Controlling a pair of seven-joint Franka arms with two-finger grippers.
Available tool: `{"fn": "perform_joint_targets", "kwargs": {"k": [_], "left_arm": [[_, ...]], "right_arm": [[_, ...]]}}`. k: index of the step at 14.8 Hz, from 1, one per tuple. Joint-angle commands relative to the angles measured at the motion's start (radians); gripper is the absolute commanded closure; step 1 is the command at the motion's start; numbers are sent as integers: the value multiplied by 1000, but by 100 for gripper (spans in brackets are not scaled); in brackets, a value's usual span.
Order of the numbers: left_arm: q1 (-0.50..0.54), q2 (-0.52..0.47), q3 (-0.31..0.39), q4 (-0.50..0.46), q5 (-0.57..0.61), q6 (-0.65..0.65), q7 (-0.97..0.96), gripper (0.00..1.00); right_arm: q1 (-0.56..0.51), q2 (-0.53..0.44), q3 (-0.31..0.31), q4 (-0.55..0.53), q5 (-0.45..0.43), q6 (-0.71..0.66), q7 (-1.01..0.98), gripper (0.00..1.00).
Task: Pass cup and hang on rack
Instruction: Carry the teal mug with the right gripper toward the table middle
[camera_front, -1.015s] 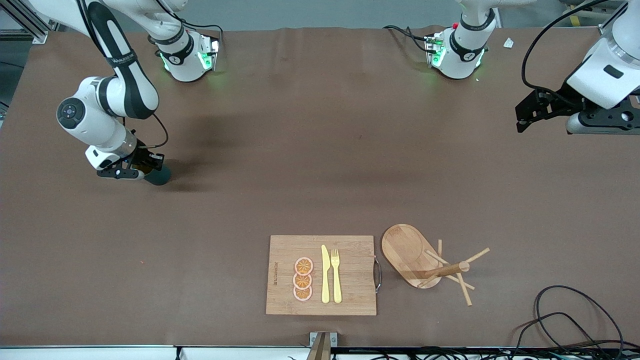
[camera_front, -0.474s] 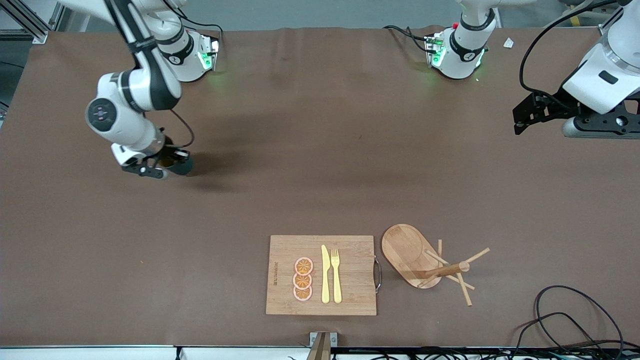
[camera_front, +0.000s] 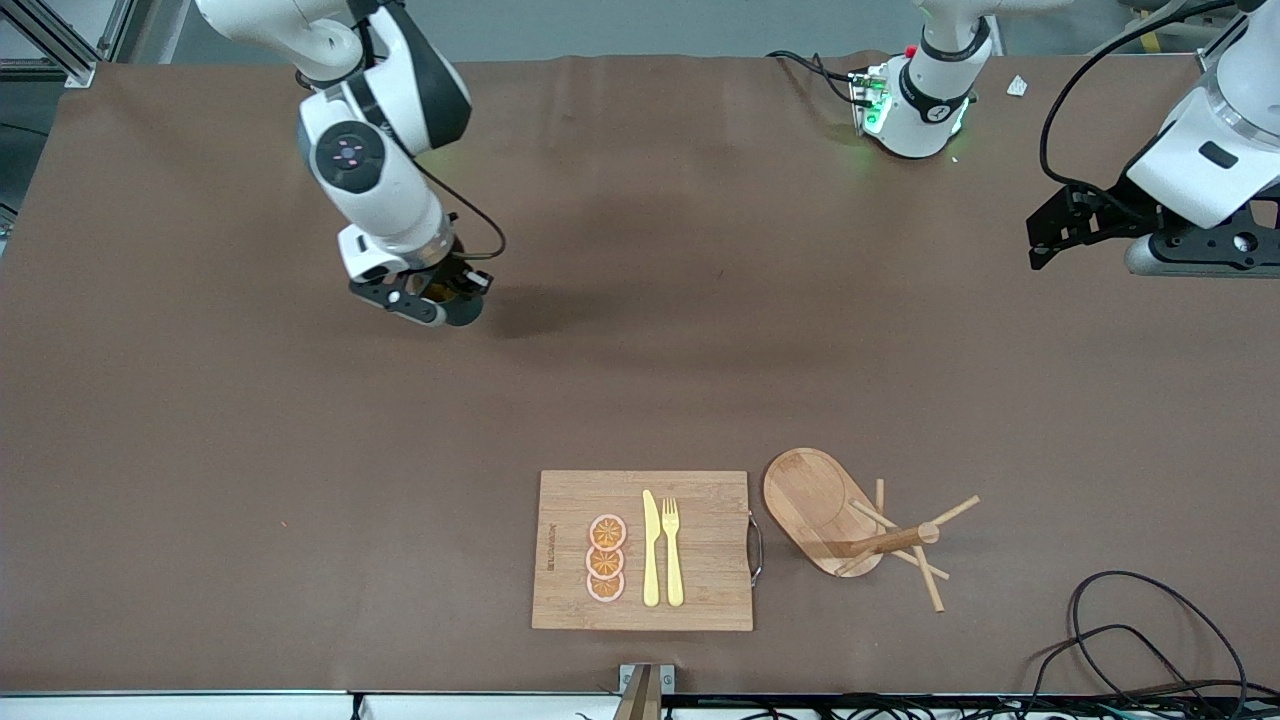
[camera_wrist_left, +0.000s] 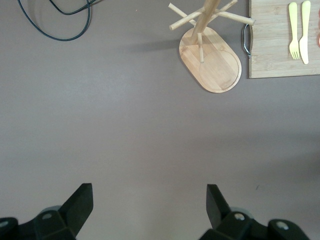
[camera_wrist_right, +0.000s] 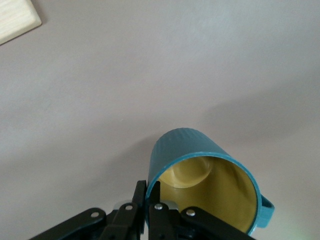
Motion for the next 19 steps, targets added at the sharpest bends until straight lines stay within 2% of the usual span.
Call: {"fn": "perform_joint_targets", "kwargs": {"k": [1,3,8,11,15,19], "left_arm": [[3,-1,-4,12,3,-5,16,0],[-2,-1,-4,12,3,-5,8,0],[-5,1,-4,12,5,-3,-4,0],[-13,3,-5,12,3,-2,-10,0],[-13,3,-11,12,1,1,-12,0],[-8,10,-10,14,15,2,3,0]], "right_arm": [[118,125,-11,90,5,36,219,100],[190,198,-11,144,16,71,369,100],[290,382,-11,330,25,70,615,100],[353,488,-11,500,25,65,704,100],[430,567,-13,630,19,62,763,100],[464,599,-14,680,-7,19,760,100]]}}
